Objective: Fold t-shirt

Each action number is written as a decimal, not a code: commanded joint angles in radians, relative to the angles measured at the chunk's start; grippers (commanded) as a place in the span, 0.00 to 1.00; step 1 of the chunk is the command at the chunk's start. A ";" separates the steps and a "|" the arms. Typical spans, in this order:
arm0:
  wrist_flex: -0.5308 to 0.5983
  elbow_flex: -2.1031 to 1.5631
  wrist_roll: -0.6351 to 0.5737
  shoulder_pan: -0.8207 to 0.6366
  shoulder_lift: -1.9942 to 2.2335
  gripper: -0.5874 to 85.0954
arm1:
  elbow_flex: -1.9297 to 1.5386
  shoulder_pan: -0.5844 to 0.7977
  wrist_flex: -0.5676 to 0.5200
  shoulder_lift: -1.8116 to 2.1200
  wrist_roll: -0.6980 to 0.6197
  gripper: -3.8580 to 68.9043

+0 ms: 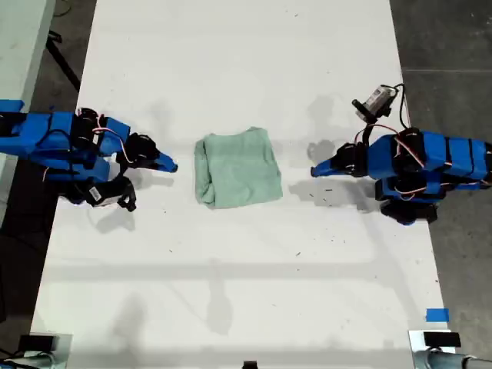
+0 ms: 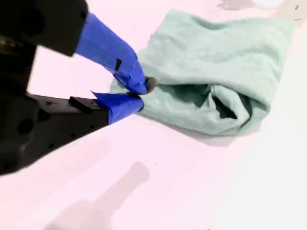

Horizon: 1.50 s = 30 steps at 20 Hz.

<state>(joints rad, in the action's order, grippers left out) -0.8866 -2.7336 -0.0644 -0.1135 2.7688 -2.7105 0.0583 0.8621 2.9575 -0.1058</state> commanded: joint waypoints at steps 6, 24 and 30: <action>-0.132 -0.206 0.057 0.043 0.379 0.01 | 0.548 0.034 -0.511 -0.920 -0.215 0.03; -0.483 -0.293 0.080 0.034 0.653 0.02 | 1.568 0.130 -0.215 -2.034 -0.193 0.03; -0.495 -0.293 0.080 0.038 0.653 0.03 | 1.513 -0.098 0.110 -1.683 -0.241 0.03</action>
<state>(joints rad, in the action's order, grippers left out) -1.3790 -3.0327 0.0015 -0.0828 3.4192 -1.1996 0.0291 0.9158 1.0861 -0.3329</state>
